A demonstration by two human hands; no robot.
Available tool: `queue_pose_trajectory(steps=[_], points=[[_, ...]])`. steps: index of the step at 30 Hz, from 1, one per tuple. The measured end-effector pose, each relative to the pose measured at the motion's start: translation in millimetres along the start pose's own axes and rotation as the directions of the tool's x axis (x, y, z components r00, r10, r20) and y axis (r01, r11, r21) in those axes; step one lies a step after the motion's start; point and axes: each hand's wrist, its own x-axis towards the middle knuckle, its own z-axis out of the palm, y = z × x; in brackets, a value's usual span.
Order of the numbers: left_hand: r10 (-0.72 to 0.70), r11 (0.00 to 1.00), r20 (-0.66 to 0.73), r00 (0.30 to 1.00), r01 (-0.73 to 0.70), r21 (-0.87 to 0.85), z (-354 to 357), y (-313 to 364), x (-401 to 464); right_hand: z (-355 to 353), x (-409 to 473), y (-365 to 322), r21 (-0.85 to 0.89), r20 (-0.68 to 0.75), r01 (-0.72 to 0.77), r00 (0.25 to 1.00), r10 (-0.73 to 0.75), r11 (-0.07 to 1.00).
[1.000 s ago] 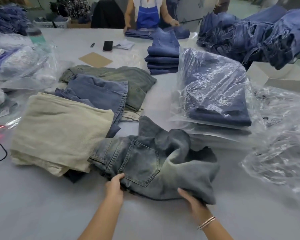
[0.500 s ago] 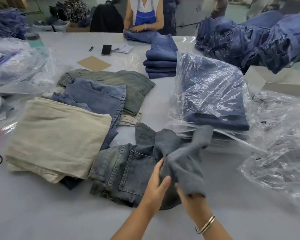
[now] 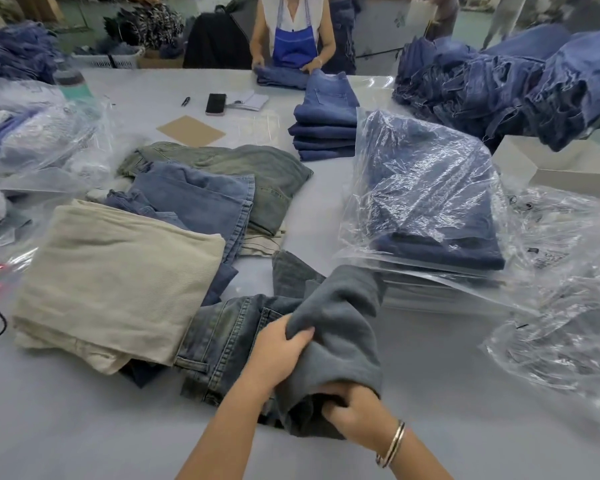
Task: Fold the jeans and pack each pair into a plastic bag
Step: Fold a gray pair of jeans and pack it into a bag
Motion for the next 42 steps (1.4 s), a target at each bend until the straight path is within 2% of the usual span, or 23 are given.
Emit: queue_pose_trajectory(steps=[2,3,4,5,6,9,12,14,17,19,21,23,24,26,28,30,32,33,34,35,37,39,42], points=[[-0.084,0.92,0.032,0.996,0.09,-0.382,-6.5,3.9,-4.0,1.5,-1.7,6.9,0.513,-0.234,-0.08,0.945,0.229,0.855],[-0.109,0.845,0.077,0.991,0.133,-0.518,-11.1,5.8,-6.5,1.5,-2.1,14.3,0.752,-0.219,-0.074,0.909,0.354,0.655],[-0.109,0.791,0.107,0.988,0.151,-0.592,-16.0,7.5,-9.8,1.4,-1.7,18.3,0.941,-0.116,-0.033,0.903,0.413,0.337],[-0.102,0.765,0.119,0.988,0.154,-0.625,-20.8,9.1,-13.7,-0.9,-1.7,20.0,1.0,0.015,-0.022,0.925,0.381,0.016],[-0.088,0.752,0.121,0.989,0.146,-0.643,-25.4,9.7,-17.3,-3.7,-2.7,20.1,0.987,0.062,-0.004,0.933,0.355,-0.161],[-0.105,0.697,0.101,0.989,0.146,-0.702,-39.5,9.4,-27.4,-14.5,1.1,19.3,0.939,0.132,-0.017,0.94,0.314,-0.344],[-0.122,0.673,0.092,0.988,0.151,-0.724,-53.8,-0.4,-32.7,-24.2,17.6,1.8,0.932,0.32,-0.204,0.853,0.413,-0.301],[-0.137,0.675,0.074,0.988,0.148,-0.723,-62.5,-7.4,-32.4,-28.7,26.1,-15.3,0.946,0.323,-0.285,0.82,0.473,-0.152],[-0.161,0.698,0.03,0.987,0.135,-0.703,-75.0,-17.9,-25.1,-29.8,28.2,-36.2,0.993,-0.061,0.01,0.889,0.453,0.115],[-0.223,0.831,-0.093,0.97,0.139,-0.539,-78.1,-26.7,-16.5,-24.0,23.0,-51.4,0.914,-0.351,0.259,0.89,0.29,0.312],[-0.257,0.954,-0.384,0.887,0.17,-0.246,-77.8,-34.5,-7.0,-9.5,17.4,-56.8,0.764,-0.438,0.321,0.895,0.085,0.56],[-0.037,0.999,-0.593,0.805,0.009,-0.05,-73.2,-25.5,-7.0,6.5,17.6,-53.2,0.557,-0.338,0.245,0.94,-0.053,0.794],[0.128,0.989,-0.568,0.813,-0.144,0.016,-69.7,-17.1,-9.3,14.0,20.1,-47.8,0.382,-0.263,0.182,0.961,-0.083,0.906],[0.286,0.957,-0.277,0.917,-0.286,0.042,-55.4,-0.9,-10.8,25.9,24.9,-30.5,-0.064,-0.134,0.076,0.987,-0.084,0.995],[0.231,0.933,0.04,0.972,-0.232,0.276,-36.4,-5.0,-6.7,27.9,29.4,-14.1,-0.341,0.057,0.051,0.998,-0.033,0.939],[0.095,0.831,0.117,0.988,-0.144,0.537,-20.9,-21.9,-0.5,28.5,32.9,-5.5,-0.243,0.25,-0.017,0.965,0.08,0.97],[0.032,0.801,0.075,0.997,-0.07,0.595,-11.7,-39.4,1.8,28.2,28.4,-1.9,0.099,0.307,-0.35,0.901,0.306,0.931],[0.022,0.774,0.065,0.998,-0.058,0.631,-7.7,-48.0,2.0,25.0,24.2,4.8,0.351,0.264,-0.514,0.857,0.443,0.783],[0.014,0.738,0.072,0.997,-0.059,0.673,-3.7,-55.5,2.0,22.0,23.4,15.8,0.633,0.234,-0.547,0.809,0.539,0.548],[0.014,0.702,0.087,0.996,-0.072,0.709,-0.2,-60.9,1.8,17.9,21.8,26.5,0.836,0.208,-0.467,0.757,0.62,0.289],[0.023,0.662,0.11,0.994,-0.098,0.743,3.8,-66.7,0.3,4.5,18.6,42.8,0.977,0.129,-0.211,0.68,0.722,0.024],[0.031,0.661,0.118,0.993,-0.109,0.743,3.6,-70.4,-0.3,-9.5,22.3,48.5,0.991,0.131,-0.112,0.647,0.751,-0.076],[0.044,0.699,0.118,0.992,-0.116,0.706,0.6,-68.8,-0.8,-25.4,30.0,33.5,0.986,0.162,-0.145,0.73,0.664,-0.081]])
